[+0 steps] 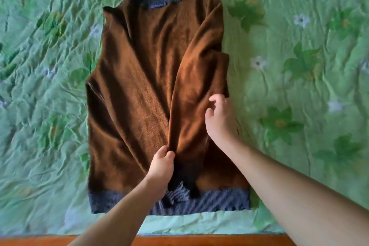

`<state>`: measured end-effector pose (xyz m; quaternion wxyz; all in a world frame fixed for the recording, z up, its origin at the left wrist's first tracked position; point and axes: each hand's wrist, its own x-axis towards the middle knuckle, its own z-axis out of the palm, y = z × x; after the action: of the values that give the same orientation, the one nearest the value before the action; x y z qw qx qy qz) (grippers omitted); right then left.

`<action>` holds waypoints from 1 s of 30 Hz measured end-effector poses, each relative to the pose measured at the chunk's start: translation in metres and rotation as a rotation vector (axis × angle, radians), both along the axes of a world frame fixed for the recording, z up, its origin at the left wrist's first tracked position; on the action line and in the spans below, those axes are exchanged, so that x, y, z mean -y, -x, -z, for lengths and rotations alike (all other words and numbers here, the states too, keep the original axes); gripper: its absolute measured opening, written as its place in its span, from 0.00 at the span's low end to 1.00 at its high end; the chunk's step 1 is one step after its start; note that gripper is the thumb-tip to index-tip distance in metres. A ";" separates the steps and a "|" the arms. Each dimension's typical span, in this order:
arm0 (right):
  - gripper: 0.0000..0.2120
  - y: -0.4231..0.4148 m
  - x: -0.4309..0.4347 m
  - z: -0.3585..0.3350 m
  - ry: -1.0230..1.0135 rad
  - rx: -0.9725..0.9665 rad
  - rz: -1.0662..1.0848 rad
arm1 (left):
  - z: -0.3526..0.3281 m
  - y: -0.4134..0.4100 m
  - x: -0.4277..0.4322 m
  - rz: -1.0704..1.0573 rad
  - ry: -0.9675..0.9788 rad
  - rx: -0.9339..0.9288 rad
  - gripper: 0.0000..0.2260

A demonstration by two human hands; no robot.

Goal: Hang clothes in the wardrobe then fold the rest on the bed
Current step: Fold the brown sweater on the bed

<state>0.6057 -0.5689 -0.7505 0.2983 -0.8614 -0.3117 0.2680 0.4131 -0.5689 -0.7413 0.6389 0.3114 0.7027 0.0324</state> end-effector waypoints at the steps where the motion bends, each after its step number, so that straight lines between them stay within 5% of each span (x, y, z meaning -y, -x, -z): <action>1: 0.13 0.003 0.005 0.000 0.056 -0.181 0.145 | 0.004 0.003 0.001 0.072 -0.023 -0.034 0.11; 4: 0.11 0.008 0.018 0.003 0.322 -0.687 0.401 | 0.011 0.006 0.001 0.194 -0.083 -0.049 0.11; 6: 0.10 0.006 0.022 0.005 0.411 -0.662 0.318 | 0.012 0.007 -0.001 0.278 -0.131 -0.068 0.11; 9: 0.15 -0.003 0.023 0.009 0.239 -0.570 0.333 | 0.016 0.012 -0.004 0.392 -0.165 -0.070 0.08; 14: 0.16 0.008 0.023 0.009 -0.006 -0.931 0.627 | 0.012 0.022 -0.004 0.349 -0.081 0.123 0.07; 20: 0.07 0.014 0.046 0.013 0.109 -1.044 0.418 | 0.002 0.038 -0.001 0.454 0.020 0.132 0.10; 24: 0.07 0.017 0.067 0.019 0.252 -1.005 0.291 | 0.003 0.055 0.007 0.766 -0.078 -0.048 0.06; 27: 0.19 0.010 0.055 0.017 0.049 -1.083 0.349 | -0.002 0.051 -0.003 0.892 -0.327 -0.222 0.10; 30: 0.30 -0.007 0.028 0.020 -0.122 -1.027 0.392 | -0.006 0.030 -0.033 0.787 -0.544 -0.229 0.11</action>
<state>0.6124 -0.5968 -0.7704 0.5056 -0.6430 0.0252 0.5747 0.3829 -0.5361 -0.7351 0.4165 0.7106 0.5634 -0.0635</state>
